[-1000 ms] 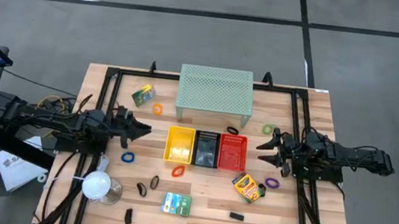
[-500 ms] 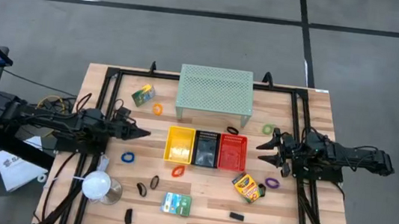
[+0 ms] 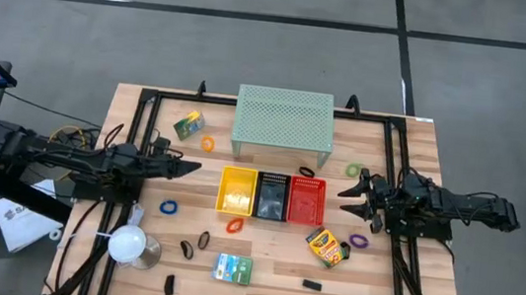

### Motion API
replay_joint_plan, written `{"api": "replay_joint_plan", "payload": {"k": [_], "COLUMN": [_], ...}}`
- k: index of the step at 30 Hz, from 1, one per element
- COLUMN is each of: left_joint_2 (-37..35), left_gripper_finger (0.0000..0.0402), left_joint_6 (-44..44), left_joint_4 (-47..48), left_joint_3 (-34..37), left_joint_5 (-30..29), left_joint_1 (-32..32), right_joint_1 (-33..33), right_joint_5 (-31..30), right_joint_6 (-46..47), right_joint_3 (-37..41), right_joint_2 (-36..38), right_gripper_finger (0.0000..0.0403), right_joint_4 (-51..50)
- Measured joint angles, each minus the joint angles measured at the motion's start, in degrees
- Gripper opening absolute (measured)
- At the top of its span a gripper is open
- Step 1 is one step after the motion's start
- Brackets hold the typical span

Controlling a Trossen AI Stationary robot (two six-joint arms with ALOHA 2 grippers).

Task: Pick & Place Office Desk Supplies
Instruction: Put the crayons box into the red bin

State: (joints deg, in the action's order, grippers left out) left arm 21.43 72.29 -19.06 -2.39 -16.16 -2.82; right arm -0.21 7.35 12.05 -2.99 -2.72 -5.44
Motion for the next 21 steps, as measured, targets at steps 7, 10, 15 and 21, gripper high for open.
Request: {"api": "replay_joint_plan", "payload": {"k": [7,10,15,21], "left_joint_2": [1.8,3.8,9.3,20.6], "left_gripper_finger": [0.0106,0.0106,0.0106,0.0116], "left_joint_6": [4.3,4.2,4.4,-0.3], "left_joint_4": [-12.7,-17.9,-18.5,-18.4], "left_joint_3": [0.0,0.0,-2.3,-7.0], "left_joint_5": [3.1,3.6,-0.9,-7.6], "left_joint_1": [-3.2,-6.5,-11.6,-13.6], "right_joint_1": [-0.3,-0.3,-0.3,-0.3], "right_joint_5": [-1.3,-1.8,-8.9,-18.7], "right_joint_6": [-1.9,-7.4,-0.8,11.5], "right_joint_3": [0.2,0.2,0.1,0.0], "right_joint_2": [0.0,0.0,0.0,0.1], "right_gripper_finger": [0.0179,0.0179,0.0179,0.0179], "right_joint_4": [10.8,20.4,39.4,56.0]}}
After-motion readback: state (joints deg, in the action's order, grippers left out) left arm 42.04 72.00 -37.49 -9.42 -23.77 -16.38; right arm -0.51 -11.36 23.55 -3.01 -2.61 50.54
